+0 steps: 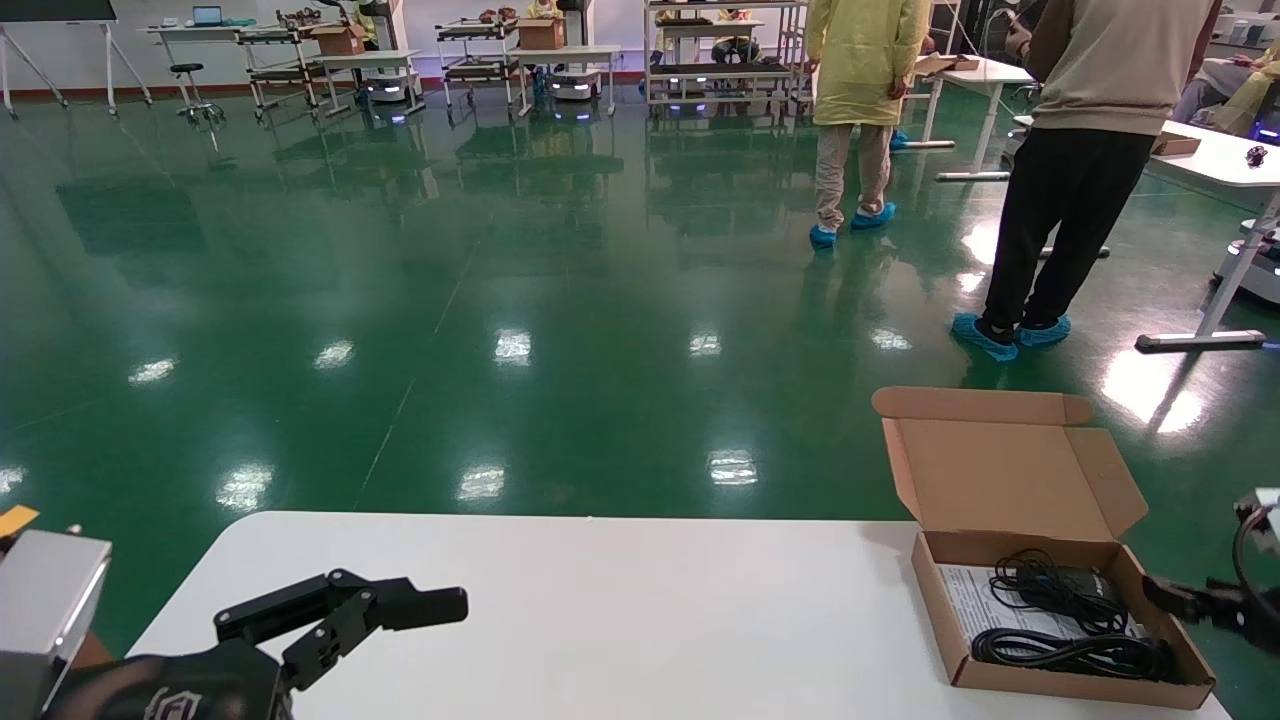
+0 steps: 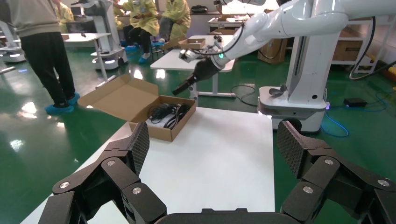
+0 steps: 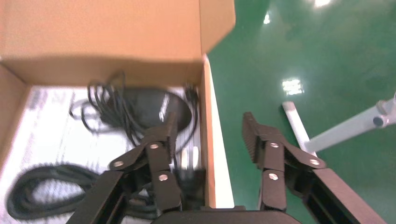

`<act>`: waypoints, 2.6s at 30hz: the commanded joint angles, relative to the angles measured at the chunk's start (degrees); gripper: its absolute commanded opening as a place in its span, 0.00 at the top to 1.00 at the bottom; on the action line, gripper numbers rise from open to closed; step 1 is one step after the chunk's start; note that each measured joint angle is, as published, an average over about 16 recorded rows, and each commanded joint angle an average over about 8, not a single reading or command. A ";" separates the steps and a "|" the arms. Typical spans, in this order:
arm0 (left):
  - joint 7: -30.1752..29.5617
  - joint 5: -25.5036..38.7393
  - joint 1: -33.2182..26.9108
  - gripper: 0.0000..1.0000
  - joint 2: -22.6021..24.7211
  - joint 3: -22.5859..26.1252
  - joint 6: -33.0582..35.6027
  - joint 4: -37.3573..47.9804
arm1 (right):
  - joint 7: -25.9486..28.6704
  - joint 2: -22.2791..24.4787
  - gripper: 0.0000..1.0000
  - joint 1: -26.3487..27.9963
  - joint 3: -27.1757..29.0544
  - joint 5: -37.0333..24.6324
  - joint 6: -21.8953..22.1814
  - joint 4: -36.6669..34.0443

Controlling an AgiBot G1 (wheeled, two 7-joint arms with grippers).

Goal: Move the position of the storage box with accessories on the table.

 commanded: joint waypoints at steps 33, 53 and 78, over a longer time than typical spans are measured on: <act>0.00 -0.01 0.01 0.00 -0.01 -0.01 -0.02 0.02 | -1.99 3.20 0.00 -1.16 5.93 5.75 -8.92 10.06; 0.00 -0.01 0.01 0.00 -0.01 -0.01 -0.02 0.02 | -8.04 8.97 0.00 -12.81 17.24 14.86 -25.99 33.84; 0.00 -0.01 0.01 0.00 -0.01 -0.01 -0.02 0.02 | -15.60 16.20 0.00 -27.39 31.40 26.26 -47.36 63.61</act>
